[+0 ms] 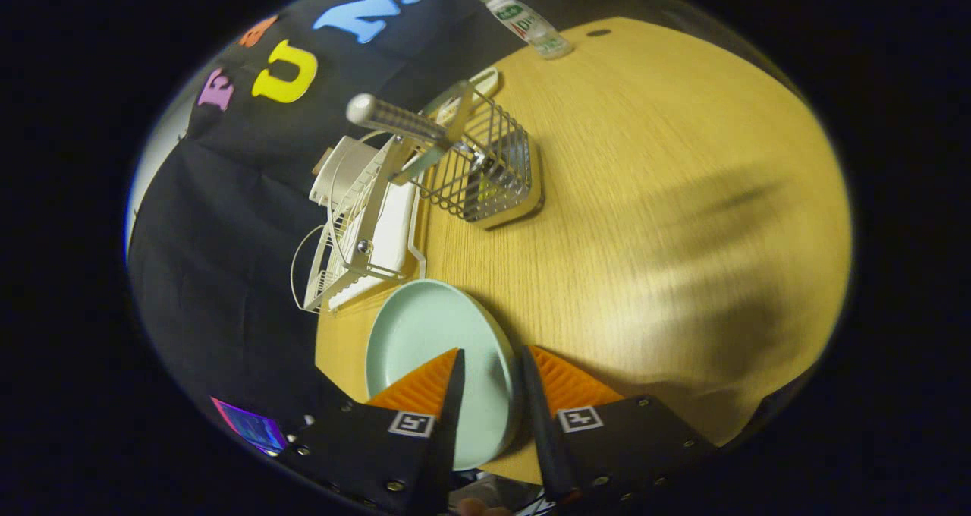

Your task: Take the plate from the dish rack, then take the spoon from the basket and place it into the plate.

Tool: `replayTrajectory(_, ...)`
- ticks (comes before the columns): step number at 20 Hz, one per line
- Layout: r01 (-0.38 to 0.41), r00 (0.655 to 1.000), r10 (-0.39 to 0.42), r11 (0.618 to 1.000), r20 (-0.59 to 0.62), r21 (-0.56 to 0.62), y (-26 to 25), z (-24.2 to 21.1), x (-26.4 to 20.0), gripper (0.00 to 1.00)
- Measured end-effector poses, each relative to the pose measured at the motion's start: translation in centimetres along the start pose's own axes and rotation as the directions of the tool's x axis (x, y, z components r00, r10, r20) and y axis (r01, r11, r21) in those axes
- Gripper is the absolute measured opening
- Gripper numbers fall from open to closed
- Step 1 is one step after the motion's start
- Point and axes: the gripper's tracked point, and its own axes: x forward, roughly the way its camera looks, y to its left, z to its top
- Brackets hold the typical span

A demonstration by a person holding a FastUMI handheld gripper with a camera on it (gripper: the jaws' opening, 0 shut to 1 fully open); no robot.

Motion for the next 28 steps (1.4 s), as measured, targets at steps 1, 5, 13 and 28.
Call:
replayTrajectory(1, 0.024, 0.999, -0.022, 0.998, 0.038, -0.055, -0.5, 0.8, -0.8, 0.51)
replayTrajectory(5, 0.075, 0.939, 0.052, 0.933, 0.340, -0.352, 1.1, 6.0, -6.9, 0.52)
replayTrajectory(13, 0.255, 0.717, 0.187, 0.827, 0.672, -0.502, 2.7, 11.9, -13.4, 0.52)
replayTrajectory(28, 0.447, 0.523, 0.155, 0.787, 0.838, -0.425, 4.6, 14.8, -8.3, 0.52)
